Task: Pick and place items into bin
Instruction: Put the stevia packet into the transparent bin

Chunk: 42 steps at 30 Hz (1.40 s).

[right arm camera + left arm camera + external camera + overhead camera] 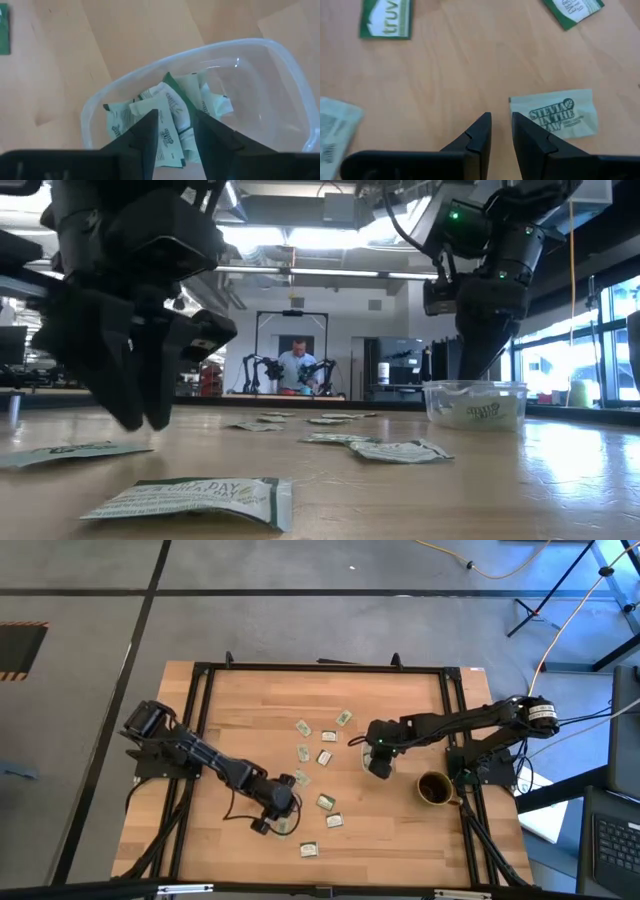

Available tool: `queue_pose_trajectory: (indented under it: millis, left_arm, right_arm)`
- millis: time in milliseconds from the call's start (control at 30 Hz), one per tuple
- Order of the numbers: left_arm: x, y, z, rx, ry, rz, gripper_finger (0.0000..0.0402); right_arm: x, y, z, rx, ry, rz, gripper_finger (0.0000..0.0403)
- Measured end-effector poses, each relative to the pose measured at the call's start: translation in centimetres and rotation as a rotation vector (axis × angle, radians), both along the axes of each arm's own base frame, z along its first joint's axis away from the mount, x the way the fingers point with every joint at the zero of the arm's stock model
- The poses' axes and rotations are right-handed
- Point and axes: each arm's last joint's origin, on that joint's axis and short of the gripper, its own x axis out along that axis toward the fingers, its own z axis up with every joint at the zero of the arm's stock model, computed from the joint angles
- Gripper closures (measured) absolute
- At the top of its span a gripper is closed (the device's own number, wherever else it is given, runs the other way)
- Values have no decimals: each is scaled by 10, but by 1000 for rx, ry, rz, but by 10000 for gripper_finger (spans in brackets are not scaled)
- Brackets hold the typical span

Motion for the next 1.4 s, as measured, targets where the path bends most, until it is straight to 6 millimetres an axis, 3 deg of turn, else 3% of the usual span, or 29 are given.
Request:
queue_pose_trajectory:
  millis: [367, 667, 1167, 1400]
  left_arm:
    - [-7, -19, -6, 20, 4, 6, 332]
    - [-14, -21, -7, 111, 31, 14, 342]
    - [-3, -7, -21, 43, 104, 46, 399]
    - [0, 11, 2, 99, -30, 62, 399]
  right_arm:
    - [-1, -5, 0, 2, 6, -22, 277]
    - [-1, -5, 0, 2, 6, -22, 277]
    - [-1, -5, 0, 2, 7, -21, 277]
    - [6, -5, 16, 12, 8, -55, 277]
